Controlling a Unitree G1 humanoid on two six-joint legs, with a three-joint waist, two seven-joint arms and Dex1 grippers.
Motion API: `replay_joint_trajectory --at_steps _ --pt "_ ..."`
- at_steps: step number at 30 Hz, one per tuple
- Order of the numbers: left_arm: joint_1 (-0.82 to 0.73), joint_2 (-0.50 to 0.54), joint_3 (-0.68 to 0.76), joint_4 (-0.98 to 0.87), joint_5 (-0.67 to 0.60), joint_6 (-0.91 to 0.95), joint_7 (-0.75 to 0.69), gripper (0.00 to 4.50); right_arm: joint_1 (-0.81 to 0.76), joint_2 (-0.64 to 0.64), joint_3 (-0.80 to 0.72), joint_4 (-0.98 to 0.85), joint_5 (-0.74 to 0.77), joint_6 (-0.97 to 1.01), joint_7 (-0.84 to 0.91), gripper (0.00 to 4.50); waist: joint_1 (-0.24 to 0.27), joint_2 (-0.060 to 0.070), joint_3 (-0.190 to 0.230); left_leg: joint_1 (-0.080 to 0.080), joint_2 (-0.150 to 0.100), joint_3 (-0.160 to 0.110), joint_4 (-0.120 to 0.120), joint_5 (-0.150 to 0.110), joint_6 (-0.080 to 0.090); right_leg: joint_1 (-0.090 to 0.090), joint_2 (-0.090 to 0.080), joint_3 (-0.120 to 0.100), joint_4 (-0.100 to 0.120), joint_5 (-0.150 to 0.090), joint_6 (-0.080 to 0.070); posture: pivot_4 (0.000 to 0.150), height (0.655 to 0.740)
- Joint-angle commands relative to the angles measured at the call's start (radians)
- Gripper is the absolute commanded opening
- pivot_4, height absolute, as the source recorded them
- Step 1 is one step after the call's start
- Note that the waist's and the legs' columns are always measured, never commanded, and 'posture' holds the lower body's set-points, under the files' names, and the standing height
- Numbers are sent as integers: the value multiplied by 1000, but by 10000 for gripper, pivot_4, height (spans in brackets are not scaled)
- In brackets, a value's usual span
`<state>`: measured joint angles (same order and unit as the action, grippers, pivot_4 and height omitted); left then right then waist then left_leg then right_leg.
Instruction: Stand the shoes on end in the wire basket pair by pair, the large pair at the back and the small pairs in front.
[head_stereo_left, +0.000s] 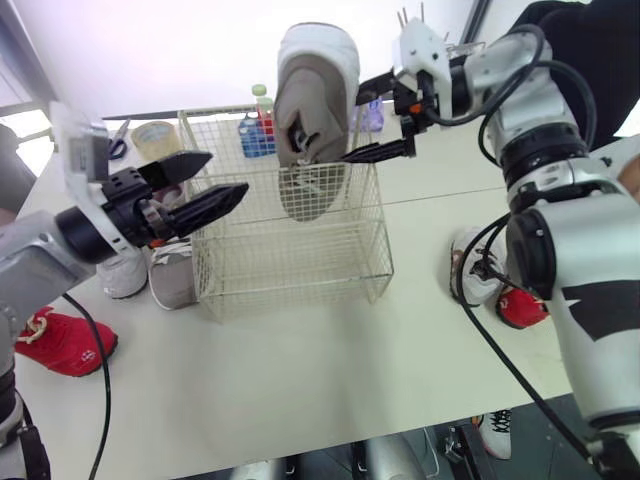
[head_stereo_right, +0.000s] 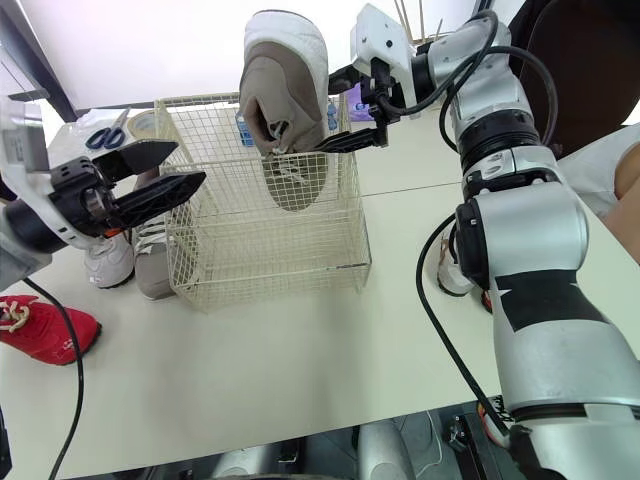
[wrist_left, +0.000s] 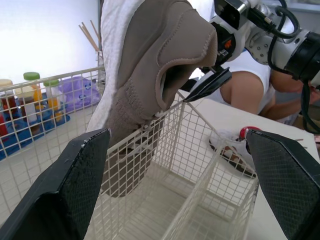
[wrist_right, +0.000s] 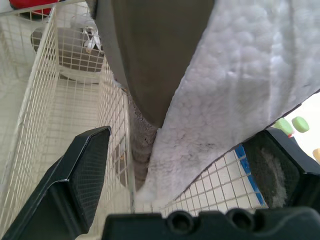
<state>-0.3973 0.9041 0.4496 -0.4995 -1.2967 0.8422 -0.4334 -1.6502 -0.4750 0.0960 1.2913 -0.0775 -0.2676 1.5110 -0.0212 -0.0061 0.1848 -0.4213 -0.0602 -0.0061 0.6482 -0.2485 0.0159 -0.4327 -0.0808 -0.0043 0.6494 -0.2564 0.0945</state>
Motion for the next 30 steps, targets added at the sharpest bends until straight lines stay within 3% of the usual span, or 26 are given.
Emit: replay_joint_trajectory --at_steps 1,9,15,18,22,26,30 --pt "-15 10 16 -12 -1 -18 -4 45000 -70 -41 -13 -45 -3 -32 -5 44700 1 0 0 0 0 0 0 0 0 0 0 0 0 0 0 1500 7400" --pt "4 34 45 -14 11 -13 -12 45000 -123 -130 -31 -47 -18 -75 -86 44700 1 0 0 0 0 0 0 0 0 0 0 0 0 0 0 1500 7400" --pt "71 121 157 32 69 -8 -68 45000 -129 -144 -149 -105 139 60 58 44700 -4 0 0 0 0 0 0 0 0 0 0 0 0 0 0 1500 7400" --pt "103 187 225 102 139 -8 -115 45000 -41 -144 -141 -303 313 240 102 44700 -4 1 0 0 1 0 -1 0 0 0 0 0 0 0 0 1500 7400" --pt "95 262 224 239 287 -41 -135 45000 150 -150 -124 -726 535 528 103 44700 3 1 0 0 1 0 0 0 0 0 0 0 0 0 0 1500 7400" --pt "23 306 126 425 408 -72 -176 45000 321 -126 -127 -1059 625 699 44 44700 12 1 0 0 1 0 1 -2 4 0 0 0 1 0 0 1500 7400" --pt "-173 279 -69 665 553 -83 -181 45000 409 -109 -128 -1207 668 776 -41 44700 13 0 0 0 0 0 2 -2 4 1 -1 -1 1 0 0 1500 7400"
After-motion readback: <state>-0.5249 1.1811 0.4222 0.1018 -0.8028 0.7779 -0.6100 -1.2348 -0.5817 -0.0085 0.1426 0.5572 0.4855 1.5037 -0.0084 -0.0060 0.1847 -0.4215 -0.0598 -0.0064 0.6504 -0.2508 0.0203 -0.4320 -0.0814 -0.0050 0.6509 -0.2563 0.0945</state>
